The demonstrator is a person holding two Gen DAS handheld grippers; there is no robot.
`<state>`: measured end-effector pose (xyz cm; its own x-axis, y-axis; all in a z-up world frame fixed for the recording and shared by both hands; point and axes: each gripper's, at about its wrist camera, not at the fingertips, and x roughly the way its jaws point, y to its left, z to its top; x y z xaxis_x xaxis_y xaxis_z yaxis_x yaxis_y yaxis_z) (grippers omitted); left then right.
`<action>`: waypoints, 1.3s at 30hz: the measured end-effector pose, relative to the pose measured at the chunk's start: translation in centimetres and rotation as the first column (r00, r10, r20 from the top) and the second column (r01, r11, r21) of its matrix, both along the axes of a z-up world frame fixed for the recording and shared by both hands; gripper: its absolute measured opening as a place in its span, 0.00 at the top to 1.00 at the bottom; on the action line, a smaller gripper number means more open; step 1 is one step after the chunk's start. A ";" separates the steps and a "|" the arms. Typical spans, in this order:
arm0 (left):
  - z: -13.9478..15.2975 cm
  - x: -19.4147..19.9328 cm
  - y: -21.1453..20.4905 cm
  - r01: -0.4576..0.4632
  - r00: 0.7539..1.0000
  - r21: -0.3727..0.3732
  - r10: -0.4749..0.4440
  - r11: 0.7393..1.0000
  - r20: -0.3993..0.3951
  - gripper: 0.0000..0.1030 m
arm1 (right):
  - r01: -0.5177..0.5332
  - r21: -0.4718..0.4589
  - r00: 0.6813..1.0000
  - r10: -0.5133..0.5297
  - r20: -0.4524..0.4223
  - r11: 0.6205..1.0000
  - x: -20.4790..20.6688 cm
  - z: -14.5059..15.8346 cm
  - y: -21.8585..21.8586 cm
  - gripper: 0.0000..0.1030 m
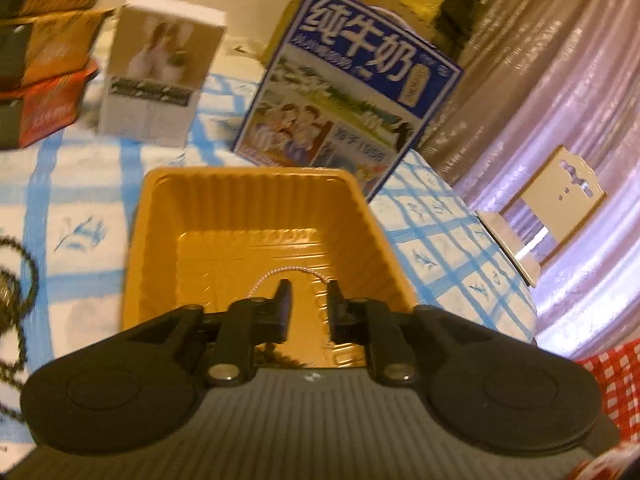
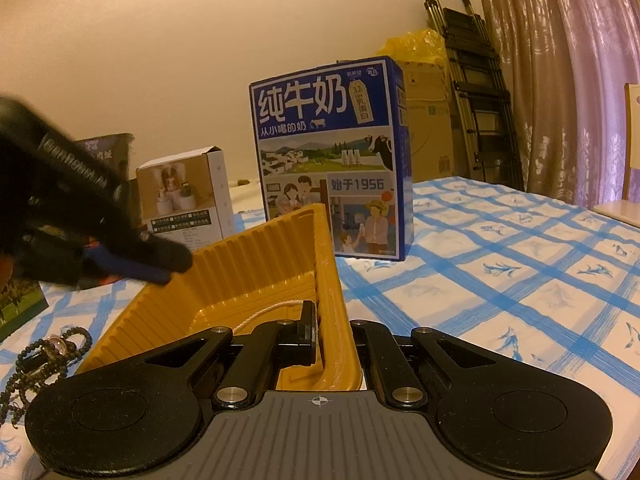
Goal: Organize jewelry
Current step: 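Carry the pearl necklace into the orange tray and open the left gripper, then grasp a dark bead strand with a silver pendant using the left gripper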
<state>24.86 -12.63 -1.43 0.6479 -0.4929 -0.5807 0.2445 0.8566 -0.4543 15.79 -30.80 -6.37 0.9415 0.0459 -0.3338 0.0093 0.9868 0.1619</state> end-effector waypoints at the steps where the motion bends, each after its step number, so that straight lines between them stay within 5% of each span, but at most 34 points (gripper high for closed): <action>1: 0.0 -0.3 0.4 -0.011 1.000 0.001 0.011 1.000 0.001 0.85 | 0.000 0.000 1.000 0.000 0.000 1.000 0.0 0.0 0.0 0.95; 7: -0.1 -3.1 2.9 -0.129 0.990 0.080 0.124 0.988 0.068 0.79 | 0.000 -0.001 1.000 0.000 -0.002 1.000 0.0 -0.1 -0.2 0.95; 16: -2.2 -6.8 8.2 -0.246 0.969 0.238 0.240 0.940 0.052 0.77 | 0.000 -0.002 1.000 0.000 -0.006 1.000 0.0 -0.3 -0.4 0.95; 27: -4.1 -9.7 12.2 -0.275 0.958 0.397 0.282 0.876 0.041 0.76 | 0.000 -0.002 1.000 -0.001 -0.006 1.000 0.0 -0.3 -0.4 0.95; 39: -4.5 -10.7 14.7 -0.296 0.951 0.469 0.305 0.832 0.058 0.76 | 0.002 -0.005 1.000 -0.002 -0.007 1.000 -0.1 -0.3 -0.5 0.95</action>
<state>14.12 2.02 -5.90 0.7068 0.0560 -0.7052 -0.0637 0.9978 0.0154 15.73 -31.25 -6.67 0.9392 0.0427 -0.3406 0.0120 0.9875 0.1570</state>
